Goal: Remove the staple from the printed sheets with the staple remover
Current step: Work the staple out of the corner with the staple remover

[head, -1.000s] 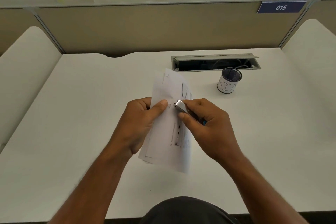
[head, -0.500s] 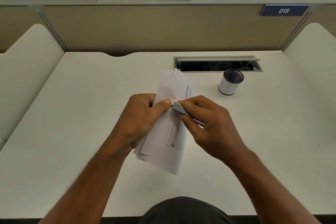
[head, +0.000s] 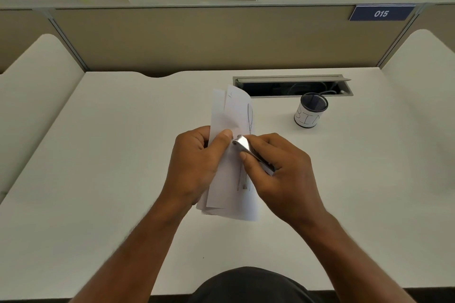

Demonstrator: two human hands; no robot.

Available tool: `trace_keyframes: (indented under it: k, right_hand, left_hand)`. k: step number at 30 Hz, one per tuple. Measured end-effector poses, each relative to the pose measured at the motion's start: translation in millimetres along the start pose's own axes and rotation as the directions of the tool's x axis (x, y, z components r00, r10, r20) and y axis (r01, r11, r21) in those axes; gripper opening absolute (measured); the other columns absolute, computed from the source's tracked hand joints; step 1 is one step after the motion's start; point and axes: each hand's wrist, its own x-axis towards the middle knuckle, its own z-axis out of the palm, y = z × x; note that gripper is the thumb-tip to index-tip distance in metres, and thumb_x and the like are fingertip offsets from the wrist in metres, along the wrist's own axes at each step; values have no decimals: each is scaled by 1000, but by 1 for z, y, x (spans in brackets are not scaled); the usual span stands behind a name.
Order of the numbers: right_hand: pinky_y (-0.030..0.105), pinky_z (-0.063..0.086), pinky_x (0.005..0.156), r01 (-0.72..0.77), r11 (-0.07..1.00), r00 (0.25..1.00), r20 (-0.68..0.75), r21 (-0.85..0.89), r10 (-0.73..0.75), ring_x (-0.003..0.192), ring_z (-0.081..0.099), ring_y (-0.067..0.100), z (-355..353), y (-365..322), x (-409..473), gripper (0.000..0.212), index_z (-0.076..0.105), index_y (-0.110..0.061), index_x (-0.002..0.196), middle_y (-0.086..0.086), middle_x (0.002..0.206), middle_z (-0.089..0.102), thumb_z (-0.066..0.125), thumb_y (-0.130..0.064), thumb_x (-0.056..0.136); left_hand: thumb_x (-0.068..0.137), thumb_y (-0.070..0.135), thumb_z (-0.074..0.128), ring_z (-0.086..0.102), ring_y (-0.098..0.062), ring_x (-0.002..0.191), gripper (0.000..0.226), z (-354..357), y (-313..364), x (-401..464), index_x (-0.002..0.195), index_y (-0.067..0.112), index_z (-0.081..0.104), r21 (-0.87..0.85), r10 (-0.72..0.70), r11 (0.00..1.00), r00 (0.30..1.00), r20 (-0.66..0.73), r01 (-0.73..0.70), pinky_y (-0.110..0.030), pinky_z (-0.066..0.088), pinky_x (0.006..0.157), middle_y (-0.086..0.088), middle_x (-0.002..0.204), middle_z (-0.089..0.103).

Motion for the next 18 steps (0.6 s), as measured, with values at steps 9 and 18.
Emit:
trace_keyframes:
  k: [9, 18]
  right_hand:
    - [6, 45, 73, -73, 995, 993, -97, -71, 66, 83, 55, 3, 15, -8, -5, 21, 71, -17, 112, -4, 96, 67, 61, -23, 95]
    - [1, 41, 75, -113, 987, 979, -184, -112, 91, 86, 52, -1, 27, -13, -12, 26, 70, -15, 116, -2, 100, 67, 57, -26, 96]
  left_hand:
    - [99, 29, 60, 64, -34, 73, 32, 12, -4, -11, 75, 10, 72, -107, 32, 993, 994, -108, -44, -50, 57, 67, -9, 71, 70]
    - [97, 29, 62, 67, -11, 64, 28, 21, -8, -17, 74, 16, 72, -120, 43, 991, 980, -195, -68, -18, 54, 59, 11, 66, 71]
